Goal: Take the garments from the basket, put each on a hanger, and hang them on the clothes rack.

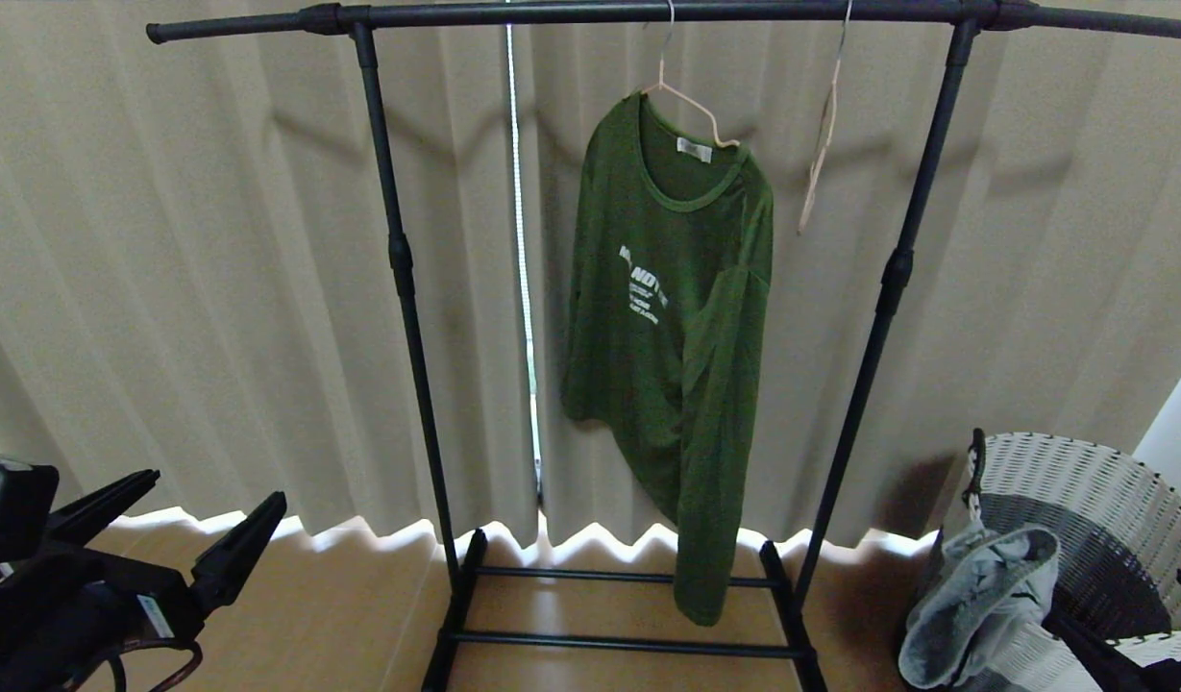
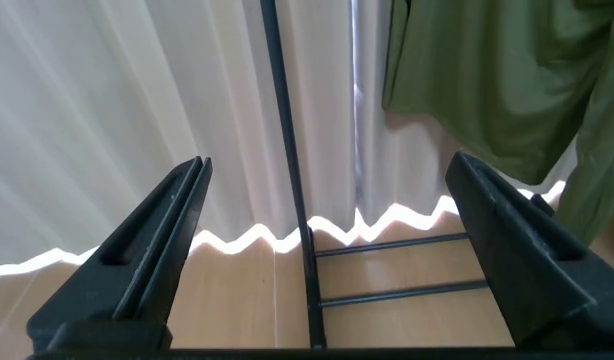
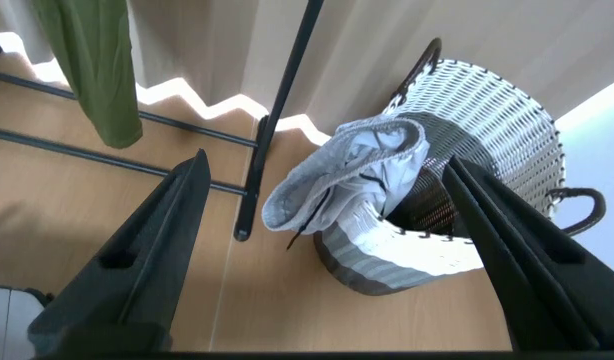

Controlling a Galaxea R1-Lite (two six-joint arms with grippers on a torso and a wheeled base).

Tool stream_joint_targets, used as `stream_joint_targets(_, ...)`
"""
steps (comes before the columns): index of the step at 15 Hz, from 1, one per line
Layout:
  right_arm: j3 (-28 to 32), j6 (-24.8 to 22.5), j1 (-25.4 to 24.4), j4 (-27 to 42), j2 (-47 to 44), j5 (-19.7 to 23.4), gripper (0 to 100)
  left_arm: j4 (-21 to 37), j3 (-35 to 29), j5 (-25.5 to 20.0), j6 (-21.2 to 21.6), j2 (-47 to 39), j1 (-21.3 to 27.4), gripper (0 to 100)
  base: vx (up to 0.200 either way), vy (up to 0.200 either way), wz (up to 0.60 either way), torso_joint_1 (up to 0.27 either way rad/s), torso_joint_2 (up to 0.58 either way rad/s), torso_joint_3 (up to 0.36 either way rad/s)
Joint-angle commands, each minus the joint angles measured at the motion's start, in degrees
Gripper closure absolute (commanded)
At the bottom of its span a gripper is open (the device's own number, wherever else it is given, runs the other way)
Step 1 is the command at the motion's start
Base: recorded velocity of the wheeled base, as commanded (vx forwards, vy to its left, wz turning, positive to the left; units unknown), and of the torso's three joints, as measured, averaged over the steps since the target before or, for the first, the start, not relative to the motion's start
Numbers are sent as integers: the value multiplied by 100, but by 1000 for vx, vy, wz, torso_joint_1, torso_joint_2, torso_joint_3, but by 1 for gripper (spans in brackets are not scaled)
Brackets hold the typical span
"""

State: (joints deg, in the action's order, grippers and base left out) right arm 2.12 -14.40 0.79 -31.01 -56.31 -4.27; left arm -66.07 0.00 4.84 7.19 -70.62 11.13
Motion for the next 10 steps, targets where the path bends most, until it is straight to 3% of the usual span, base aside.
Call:
stream_joint_targets(1,-19,-2,0,-1,-21,-4,0,77,0,-9,10,224,3,0,0,0,0,0,0,0)
stream_joint_targets(4,-28,-2,0,-1,6,-4,0,156,0,-18,45,286,38,0,0,0,0,0,0,0)
stream_joint_targets(10,-98,-107,0,-1,23,-4,0,165,0,-18,45,286,38,0,0,-200,0,6,2,3)
